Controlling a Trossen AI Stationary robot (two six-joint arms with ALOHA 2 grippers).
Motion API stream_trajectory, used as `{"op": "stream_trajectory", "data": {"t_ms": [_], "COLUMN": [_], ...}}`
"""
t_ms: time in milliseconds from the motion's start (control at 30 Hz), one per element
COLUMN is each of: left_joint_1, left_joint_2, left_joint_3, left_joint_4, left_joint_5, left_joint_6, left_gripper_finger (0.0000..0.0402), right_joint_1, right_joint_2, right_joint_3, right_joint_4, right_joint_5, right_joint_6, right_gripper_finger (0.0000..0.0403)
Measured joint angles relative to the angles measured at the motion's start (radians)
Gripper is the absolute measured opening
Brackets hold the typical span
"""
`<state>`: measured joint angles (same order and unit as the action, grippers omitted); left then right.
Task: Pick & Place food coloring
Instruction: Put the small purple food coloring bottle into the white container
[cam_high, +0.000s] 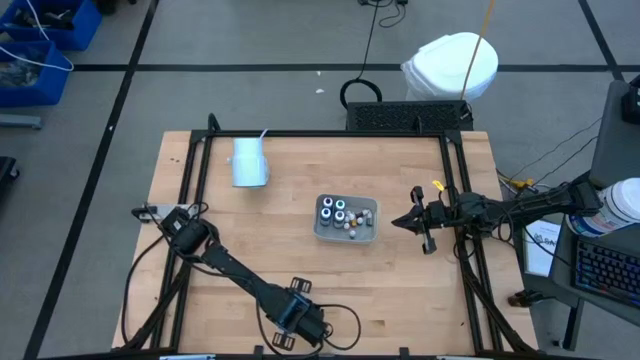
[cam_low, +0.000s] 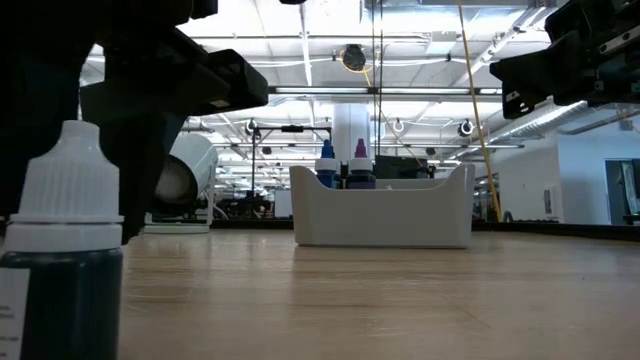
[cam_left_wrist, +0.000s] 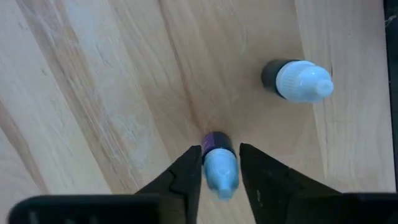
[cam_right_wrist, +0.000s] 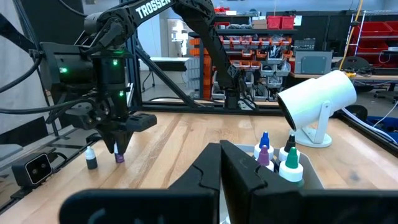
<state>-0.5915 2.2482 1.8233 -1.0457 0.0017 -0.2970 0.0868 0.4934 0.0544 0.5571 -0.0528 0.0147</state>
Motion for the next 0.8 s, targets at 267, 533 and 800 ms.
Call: {"op": "stream_trajectory", "data": {"t_ms": [267,533,800], "left_joint_1": [0.001,0.038,0.142], "left_joint_2": [-0.004,-0.005,-0.006], "left_joint_3": [0.005,0.226,0.437], "left_joint_4": [-0.012,-0.040,-0.130], "left_joint_5": [0.001,-0.047,-0.191], "left_joint_6": [0.016,0.136,0.394], "left_gripper_finger": [0.0067,0.0068,0.0067], "right_joint_1": [0.000,0.000,0.000], "right_joint_2": [0.000,0.000,0.000], "right_joint_3": [0.000,0.000,0.000], "right_joint_4": [0.000,0.017,0.019], "right_joint_5": [0.000,0.002,0.003], "right_joint_6": [0.000,0.025,0.024], "right_gripper_finger": [0.0000,0.0000,0.0000]}}
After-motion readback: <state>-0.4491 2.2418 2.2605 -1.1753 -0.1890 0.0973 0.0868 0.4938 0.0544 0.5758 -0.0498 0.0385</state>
